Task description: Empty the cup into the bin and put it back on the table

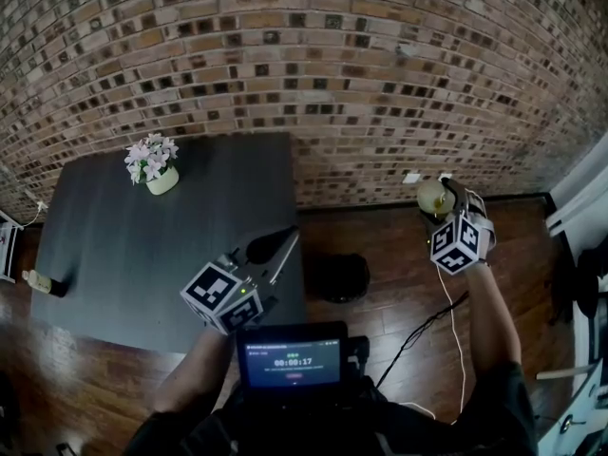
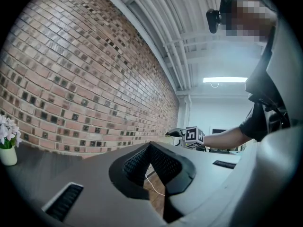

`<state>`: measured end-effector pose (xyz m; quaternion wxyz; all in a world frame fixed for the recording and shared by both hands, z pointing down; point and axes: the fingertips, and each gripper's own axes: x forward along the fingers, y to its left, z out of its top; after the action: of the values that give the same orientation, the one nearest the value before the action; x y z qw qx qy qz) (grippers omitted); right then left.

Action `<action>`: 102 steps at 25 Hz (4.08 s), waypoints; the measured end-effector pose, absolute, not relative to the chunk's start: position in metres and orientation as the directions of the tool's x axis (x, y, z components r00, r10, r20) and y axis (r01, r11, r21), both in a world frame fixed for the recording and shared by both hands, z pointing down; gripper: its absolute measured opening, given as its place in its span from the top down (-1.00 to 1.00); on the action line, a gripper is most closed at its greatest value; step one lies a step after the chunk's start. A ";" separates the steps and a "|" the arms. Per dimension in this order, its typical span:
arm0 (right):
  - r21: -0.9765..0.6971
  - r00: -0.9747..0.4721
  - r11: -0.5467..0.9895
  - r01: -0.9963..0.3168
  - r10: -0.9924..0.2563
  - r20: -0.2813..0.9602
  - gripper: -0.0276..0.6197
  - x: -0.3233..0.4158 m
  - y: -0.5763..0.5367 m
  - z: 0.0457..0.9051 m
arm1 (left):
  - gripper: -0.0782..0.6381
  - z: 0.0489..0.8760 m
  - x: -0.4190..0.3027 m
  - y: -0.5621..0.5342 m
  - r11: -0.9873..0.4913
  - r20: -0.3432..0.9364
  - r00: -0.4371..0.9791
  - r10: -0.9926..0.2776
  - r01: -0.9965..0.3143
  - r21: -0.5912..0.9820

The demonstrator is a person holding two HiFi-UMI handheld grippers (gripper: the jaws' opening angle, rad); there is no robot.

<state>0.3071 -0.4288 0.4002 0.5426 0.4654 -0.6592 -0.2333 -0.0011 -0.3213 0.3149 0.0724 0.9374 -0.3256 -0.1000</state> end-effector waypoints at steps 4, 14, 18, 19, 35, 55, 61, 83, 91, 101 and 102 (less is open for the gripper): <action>0.821 0.024 0.466 -0.329 -0.865 0.501 -0.26 0.302 -0.430 0.398 | 0.81 0.316 0.000 -0.324 -0.781 -0.136 0.773 -0.620 -0.592 0.200; 0.841 0.049 0.479 -0.253 -0.861 0.506 -0.26 0.305 -0.428 0.396 | 0.81 0.314 0.003 -0.323 -0.785 -0.135 0.776 -0.616 -0.590 0.189; 0.848 0.059 0.476 -0.234 -0.864 0.501 -0.26 0.306 -0.427 0.395 | 0.81 0.315 0.001 -0.324 -0.781 -0.137 0.772 -0.620 -0.594 0.193; 0.850 0.062 0.475 -0.227 -0.864 0.500 -0.25 0.306 -0.427 0.395 | 0.81 0.316 0.001 -0.324 -0.781 -0.138 0.772 -0.620 -0.593 0.192; 0.878 0.111 0.455 -0.148 -0.874 0.472 -0.25 0.315 -0.429 0.387 | 0.81 0.324 -0.004 -0.323 -0.783 -0.104 0.783 -0.614 -0.587 0.204; 0.898 0.181 0.439 -0.027 -0.881 0.437 -0.24 0.326 -0.425 0.375 | 0.81 0.323 -0.002 -0.319 -0.793 -0.113 0.791 -0.601 -0.572 0.211; 0.899 0.184 0.439 0.010 -0.884 0.429 -0.24 0.325 -0.423 0.374 | 0.81 0.323 -0.003 -0.317 -0.787 -0.125 0.784 -0.609 -0.577 0.216; 0.890 0.202 0.448 0.089 -0.883 0.424 -0.24 0.324 -0.425 0.363 | 0.81 0.321 0.003 -0.312 -0.808 -0.162 0.796 -0.584 -0.550 0.211; 0.888 0.197 0.443 0.122 -0.888 0.416 -0.24 0.318 -0.428 0.360 | 0.81 0.322 0.004 -0.314 -0.805 -0.161 0.792 -0.588 -0.554 0.213; 0.883 0.202 0.447 0.144 -0.886 0.416 -0.24 0.319 -0.431 0.360 | 0.81 0.326 0.002 -0.316 -0.798 -0.151 0.788 -0.596 -0.563 0.212; 0.883 0.201 0.445 0.150 -0.888 0.414 -0.24 0.318 -0.431 0.359 | 0.81 0.327 0.002 -0.316 -0.798 -0.149 0.788 -0.597 -0.564 0.214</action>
<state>0.3176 -0.4313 0.3594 0.6834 0.3650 -0.5054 -0.3798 0.0015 -0.3160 0.3268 0.0790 0.9423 -0.3079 -0.1050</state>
